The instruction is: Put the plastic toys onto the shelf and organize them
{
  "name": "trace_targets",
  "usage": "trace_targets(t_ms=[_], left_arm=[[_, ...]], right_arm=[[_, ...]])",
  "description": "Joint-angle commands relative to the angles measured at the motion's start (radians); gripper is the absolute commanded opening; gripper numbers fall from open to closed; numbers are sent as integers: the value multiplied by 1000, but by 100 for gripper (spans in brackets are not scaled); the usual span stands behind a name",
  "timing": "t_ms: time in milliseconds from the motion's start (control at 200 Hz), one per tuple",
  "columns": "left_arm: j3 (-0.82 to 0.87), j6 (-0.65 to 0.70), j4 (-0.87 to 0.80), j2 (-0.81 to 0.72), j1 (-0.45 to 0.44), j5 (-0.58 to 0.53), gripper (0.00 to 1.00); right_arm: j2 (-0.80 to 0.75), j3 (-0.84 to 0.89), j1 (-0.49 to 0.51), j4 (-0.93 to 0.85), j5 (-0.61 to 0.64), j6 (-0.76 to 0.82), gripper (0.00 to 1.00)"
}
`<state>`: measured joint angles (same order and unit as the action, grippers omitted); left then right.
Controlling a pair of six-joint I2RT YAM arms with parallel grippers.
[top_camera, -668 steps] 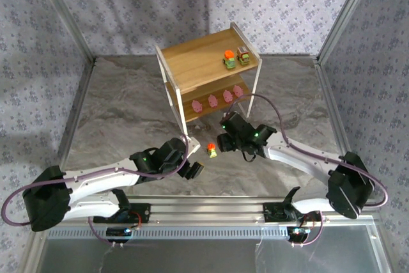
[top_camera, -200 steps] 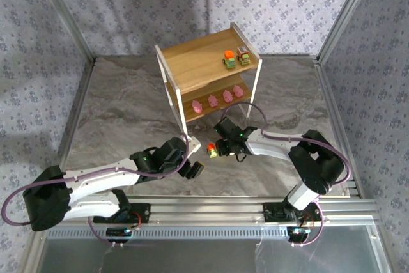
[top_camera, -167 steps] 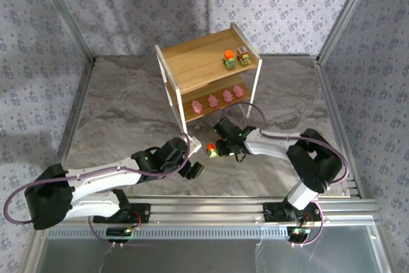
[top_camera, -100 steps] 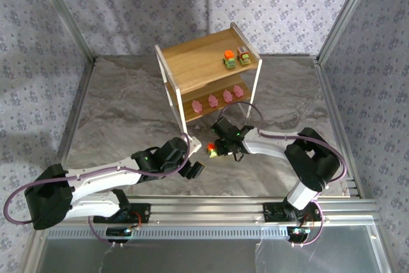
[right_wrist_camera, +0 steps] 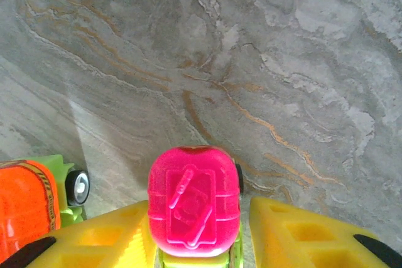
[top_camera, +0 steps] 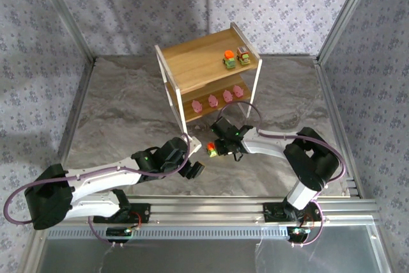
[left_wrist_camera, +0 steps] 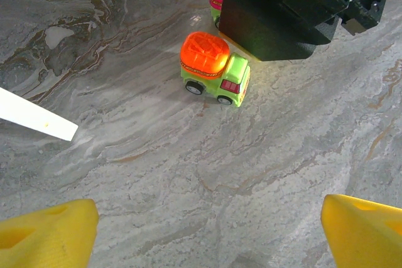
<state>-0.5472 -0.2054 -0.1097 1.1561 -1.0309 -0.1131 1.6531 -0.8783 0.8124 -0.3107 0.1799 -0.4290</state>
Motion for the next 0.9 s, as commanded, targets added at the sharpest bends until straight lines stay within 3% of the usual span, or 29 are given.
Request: trace_targets(t_ms=[0, 894], left_arm=[[-32, 13, -6, -1, -10, -9, 92], [-22, 11, -7, -27, -9, -24, 92]], right_arm=[[14, -14, 8, -29, 27, 10, 43], [-29, -29, 12, -86, 55, 11, 29]])
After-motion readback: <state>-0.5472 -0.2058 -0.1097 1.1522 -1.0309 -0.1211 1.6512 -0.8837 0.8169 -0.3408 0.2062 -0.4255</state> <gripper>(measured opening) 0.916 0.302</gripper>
